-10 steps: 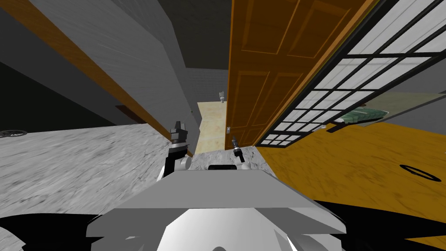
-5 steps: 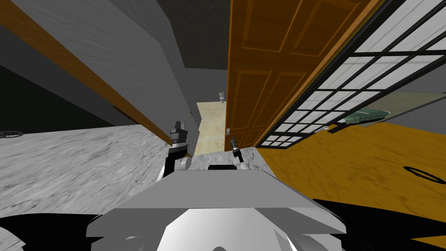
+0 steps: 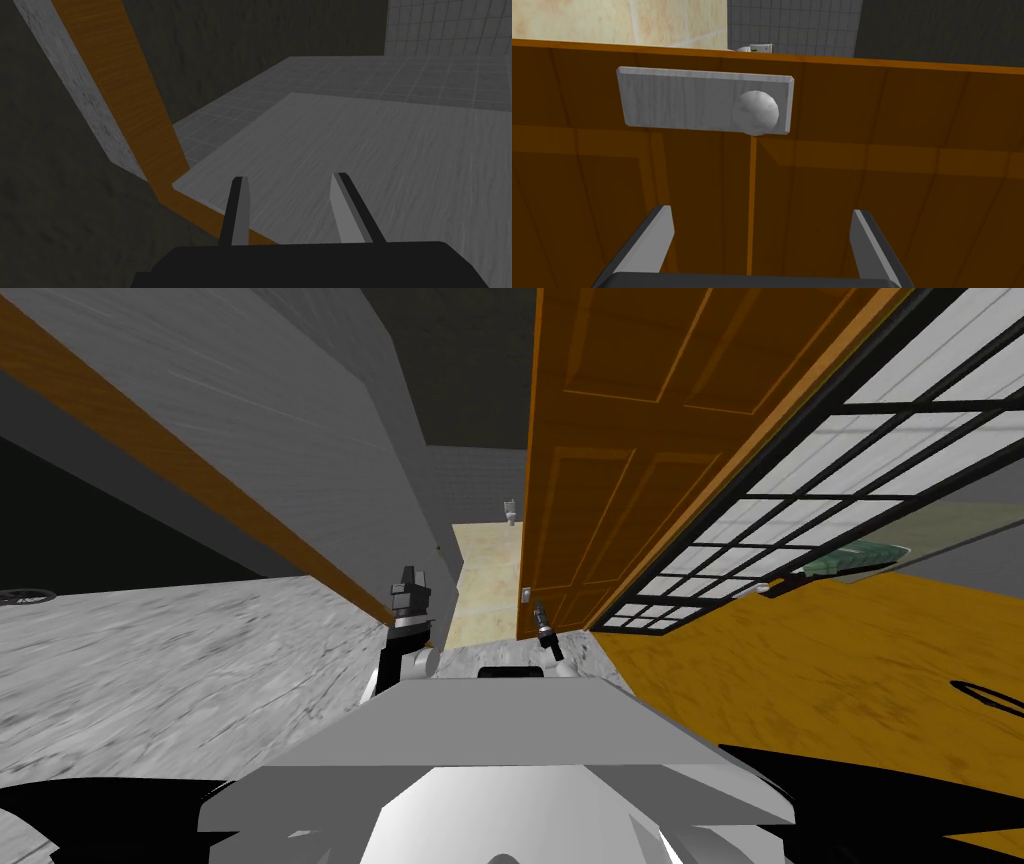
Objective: Push the door open
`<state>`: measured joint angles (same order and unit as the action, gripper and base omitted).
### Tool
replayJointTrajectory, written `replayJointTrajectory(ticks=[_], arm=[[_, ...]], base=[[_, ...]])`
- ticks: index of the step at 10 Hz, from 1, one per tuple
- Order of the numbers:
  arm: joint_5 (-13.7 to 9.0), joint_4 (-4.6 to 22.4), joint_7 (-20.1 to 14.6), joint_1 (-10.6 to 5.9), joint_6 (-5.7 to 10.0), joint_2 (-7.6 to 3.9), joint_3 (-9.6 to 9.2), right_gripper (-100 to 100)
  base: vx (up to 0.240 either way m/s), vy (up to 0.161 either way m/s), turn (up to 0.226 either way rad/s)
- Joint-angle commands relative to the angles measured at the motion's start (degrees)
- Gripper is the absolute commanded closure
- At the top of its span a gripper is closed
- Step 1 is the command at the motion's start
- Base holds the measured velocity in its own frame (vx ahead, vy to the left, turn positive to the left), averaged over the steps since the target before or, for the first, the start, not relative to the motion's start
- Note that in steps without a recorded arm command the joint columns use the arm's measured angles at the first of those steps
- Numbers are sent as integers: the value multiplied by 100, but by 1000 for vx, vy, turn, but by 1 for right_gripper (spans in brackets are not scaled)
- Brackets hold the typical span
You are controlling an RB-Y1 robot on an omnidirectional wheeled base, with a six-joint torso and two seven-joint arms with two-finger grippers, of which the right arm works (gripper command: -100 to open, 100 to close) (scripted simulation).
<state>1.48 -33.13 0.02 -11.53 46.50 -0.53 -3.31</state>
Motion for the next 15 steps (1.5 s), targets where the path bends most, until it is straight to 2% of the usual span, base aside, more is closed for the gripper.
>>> replayJointTrajectory(ticks=[1,4,5,7,8,9,14,15], arm=[[-8,1,8,17,23,-82,16,-100],[-24,29,17,27,57,-43,44,-100],[-29,37,19,30,67,7,52,-100],[-38,53,24,36,87,180,69,-100],[-33,15,17,53,62,124,59,-100],[-33,15,17,53,62,124,59,100],[-33,15,17,53,62,124,59,100],[-68,24,40,57,49,31,121,100]], base=[[211,34,39],[197,35,23],[176,27,29],[183,25,20],[72,5,-6],[-16,1,7],[-11,-1,1],[98,27,-15]])
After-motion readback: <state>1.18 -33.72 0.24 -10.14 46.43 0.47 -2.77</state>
